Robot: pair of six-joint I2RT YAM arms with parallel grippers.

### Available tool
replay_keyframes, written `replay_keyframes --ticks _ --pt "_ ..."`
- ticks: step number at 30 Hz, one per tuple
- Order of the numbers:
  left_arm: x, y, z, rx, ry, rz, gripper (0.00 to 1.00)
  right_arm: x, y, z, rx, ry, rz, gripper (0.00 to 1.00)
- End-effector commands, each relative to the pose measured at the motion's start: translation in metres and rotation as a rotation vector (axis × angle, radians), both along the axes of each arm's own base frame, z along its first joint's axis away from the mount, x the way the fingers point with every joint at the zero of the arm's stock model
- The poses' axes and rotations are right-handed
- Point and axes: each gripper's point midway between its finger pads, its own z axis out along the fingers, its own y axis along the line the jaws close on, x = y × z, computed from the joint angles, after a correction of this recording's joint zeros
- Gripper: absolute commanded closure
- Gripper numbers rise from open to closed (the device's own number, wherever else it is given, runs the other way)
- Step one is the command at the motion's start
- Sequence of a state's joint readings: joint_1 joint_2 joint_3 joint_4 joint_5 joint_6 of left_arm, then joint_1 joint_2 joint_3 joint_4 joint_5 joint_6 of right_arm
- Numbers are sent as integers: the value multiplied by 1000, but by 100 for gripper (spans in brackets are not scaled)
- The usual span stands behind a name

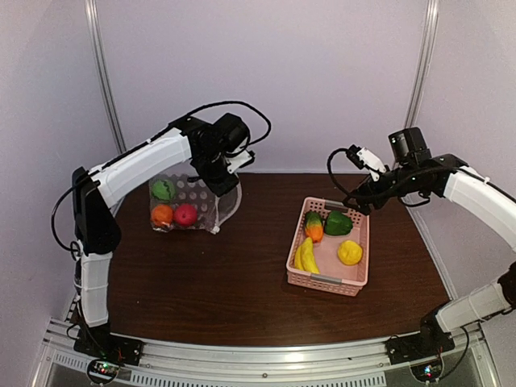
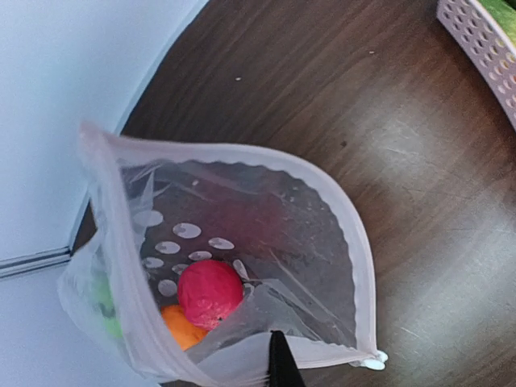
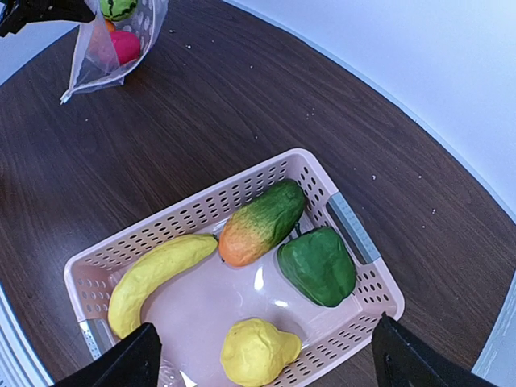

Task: Place the food in the zip-top bag and seal the zipper
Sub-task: Adjust the zipper food storage bag at the center of the board.

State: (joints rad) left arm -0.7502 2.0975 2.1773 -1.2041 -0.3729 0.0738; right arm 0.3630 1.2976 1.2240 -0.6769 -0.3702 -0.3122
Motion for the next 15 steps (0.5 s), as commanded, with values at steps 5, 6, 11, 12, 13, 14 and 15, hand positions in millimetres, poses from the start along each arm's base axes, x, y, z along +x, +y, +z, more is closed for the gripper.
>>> replay_keyframes --ticks 5,6,11,12,13,14,15 --pt "-34 -6 19 -146 102 -95 100 -7 -5 -10 -28 27 12 9" --pt "-35 -5 19 -144 101 -98 100 -7 -5 -12 -31 32 12 9" --pt "-39 -13 24 -204 99 -129 100 -6 -4 -14 -37 40 16 9" --pt "-39 -17 25 -223 100 -140 100 -7 -5 -15 -42 44 19 9" --pt "-39 -21 27 -242 93 -149 100 -8 -5 -17 -50 52 23 9" --pt "-37 -23 29 -257 84 -150 100 -9 -5 -17 -61 55 35 9" --pt "-35 -25 30 -268 75 -144 100 -11 -6 -20 -74 64 43 9"
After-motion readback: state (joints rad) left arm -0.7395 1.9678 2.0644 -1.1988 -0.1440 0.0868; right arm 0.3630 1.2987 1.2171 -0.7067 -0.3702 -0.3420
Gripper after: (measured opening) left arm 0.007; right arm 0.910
